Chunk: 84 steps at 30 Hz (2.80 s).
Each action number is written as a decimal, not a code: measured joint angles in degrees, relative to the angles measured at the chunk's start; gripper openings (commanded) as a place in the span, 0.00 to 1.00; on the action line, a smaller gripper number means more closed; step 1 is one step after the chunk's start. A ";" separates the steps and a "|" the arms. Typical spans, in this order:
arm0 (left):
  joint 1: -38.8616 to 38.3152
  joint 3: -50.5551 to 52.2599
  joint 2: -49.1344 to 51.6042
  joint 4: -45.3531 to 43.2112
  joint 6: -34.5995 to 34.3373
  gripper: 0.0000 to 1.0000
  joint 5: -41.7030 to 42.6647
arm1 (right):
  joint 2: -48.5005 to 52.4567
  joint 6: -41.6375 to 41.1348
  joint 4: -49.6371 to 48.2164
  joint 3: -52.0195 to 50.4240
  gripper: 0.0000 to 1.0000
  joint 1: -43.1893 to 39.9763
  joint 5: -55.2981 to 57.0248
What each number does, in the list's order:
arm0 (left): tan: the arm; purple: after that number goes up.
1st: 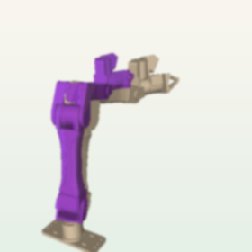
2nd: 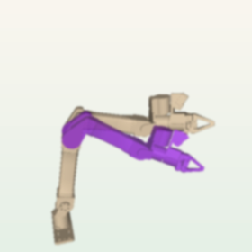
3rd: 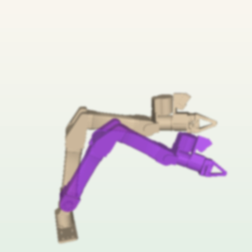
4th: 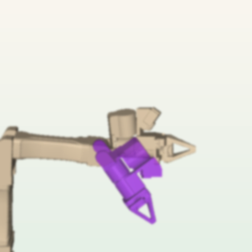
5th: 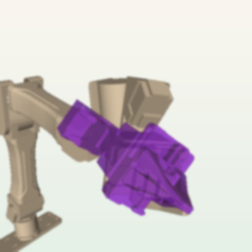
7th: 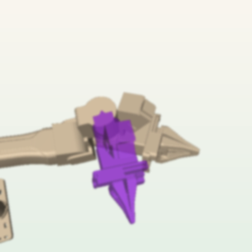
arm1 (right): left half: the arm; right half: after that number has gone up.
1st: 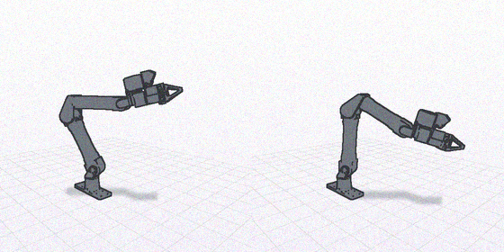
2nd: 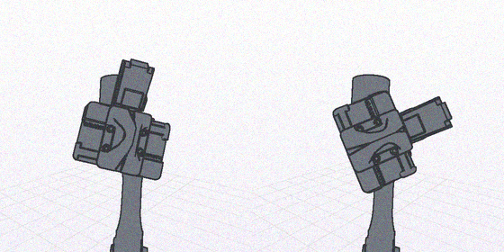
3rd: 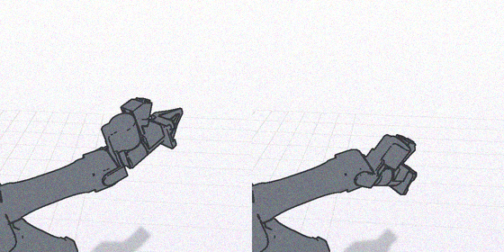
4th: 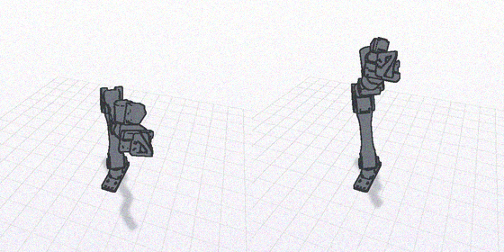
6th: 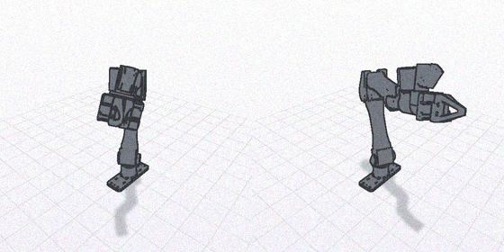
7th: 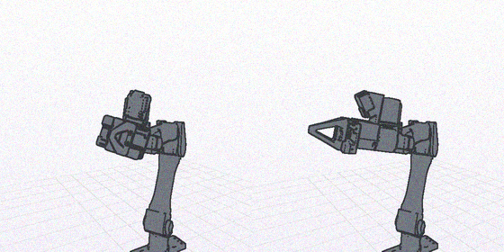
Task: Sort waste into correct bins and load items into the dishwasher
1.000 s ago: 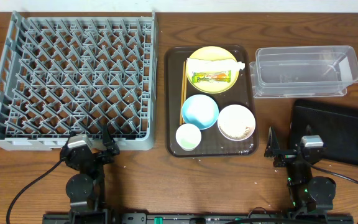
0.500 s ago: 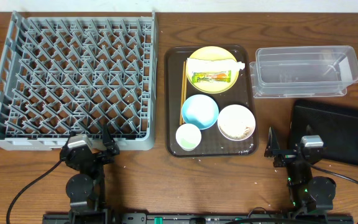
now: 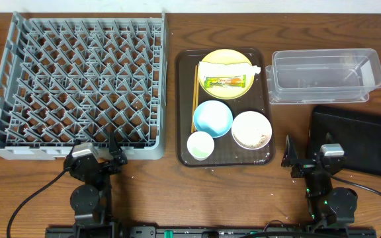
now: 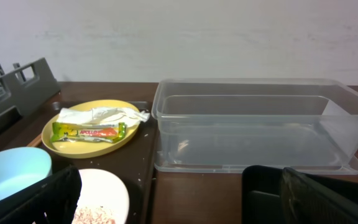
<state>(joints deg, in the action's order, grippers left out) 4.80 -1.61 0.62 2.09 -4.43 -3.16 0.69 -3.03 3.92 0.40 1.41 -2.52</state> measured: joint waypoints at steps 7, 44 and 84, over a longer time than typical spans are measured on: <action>0.00 0.00 0.00 0.00 0.00 0.91 0.00 | 0.00 0.00 0.00 0.00 0.99 0.00 0.02; 0.00 -29.14 19.26 11.21 -0.04 0.91 1.77 | 28.24 5.40 1.62 26.47 0.99 0.00 -10.27; 0.02 -44.98 32.65 33.18 -0.04 0.91 1.95 | 121.11 34.62 49.13 112.80 0.99 14.27 -18.91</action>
<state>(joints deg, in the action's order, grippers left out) 4.82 -46.59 33.28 35.27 -4.47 -1.21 121.80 31.59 53.06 113.21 15.68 -21.43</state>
